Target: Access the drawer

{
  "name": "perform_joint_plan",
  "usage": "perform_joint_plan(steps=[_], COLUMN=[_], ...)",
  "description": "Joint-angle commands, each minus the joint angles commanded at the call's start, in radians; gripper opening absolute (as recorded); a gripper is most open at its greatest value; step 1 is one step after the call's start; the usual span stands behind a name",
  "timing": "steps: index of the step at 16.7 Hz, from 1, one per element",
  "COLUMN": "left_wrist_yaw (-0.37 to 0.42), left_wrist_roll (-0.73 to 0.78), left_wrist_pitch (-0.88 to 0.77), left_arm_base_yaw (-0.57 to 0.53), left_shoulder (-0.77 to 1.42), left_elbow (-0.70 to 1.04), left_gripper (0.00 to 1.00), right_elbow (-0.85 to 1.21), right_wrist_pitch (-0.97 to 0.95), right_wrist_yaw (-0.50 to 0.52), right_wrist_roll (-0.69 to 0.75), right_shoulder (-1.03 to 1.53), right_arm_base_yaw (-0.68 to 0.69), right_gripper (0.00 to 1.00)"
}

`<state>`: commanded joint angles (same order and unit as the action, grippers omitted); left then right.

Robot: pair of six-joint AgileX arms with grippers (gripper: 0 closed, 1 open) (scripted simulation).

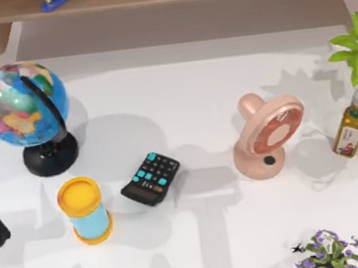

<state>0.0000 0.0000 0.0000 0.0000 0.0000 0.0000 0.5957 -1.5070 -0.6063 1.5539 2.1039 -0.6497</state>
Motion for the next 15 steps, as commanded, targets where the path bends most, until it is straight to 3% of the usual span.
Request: perform_joint_plan(steps=[4, 8, 15], left_wrist_yaw=[0.000, 0.000, 0.000], left_wrist_roll=[0.000, 0.000, 0.000], left_wrist_pitch=[0.000, 0.000, 0.000], left_arm_base_yaw=[0.000, 0.000, 0.000], left_shoulder=[0.000, 0.000, 0.000], left_elbow=[0.000, 0.000, 0.000], left_gripper=[1.00, 1.00, 1.00], right_elbow=[-0.109, -0.112, -0.112], right_wrist_pitch=[-0.071, -0.073, -0.073], right_wrist_yaw=[-0.066, -0.068, -0.068], right_wrist_roll=[-0.002, -0.003, -0.003], right_shoulder=[-0.041, -0.043, -0.043], right_arm_base_yaw=[-0.057, -0.059, -0.059], right_gripper=[0.00, 0.00, 0.53])
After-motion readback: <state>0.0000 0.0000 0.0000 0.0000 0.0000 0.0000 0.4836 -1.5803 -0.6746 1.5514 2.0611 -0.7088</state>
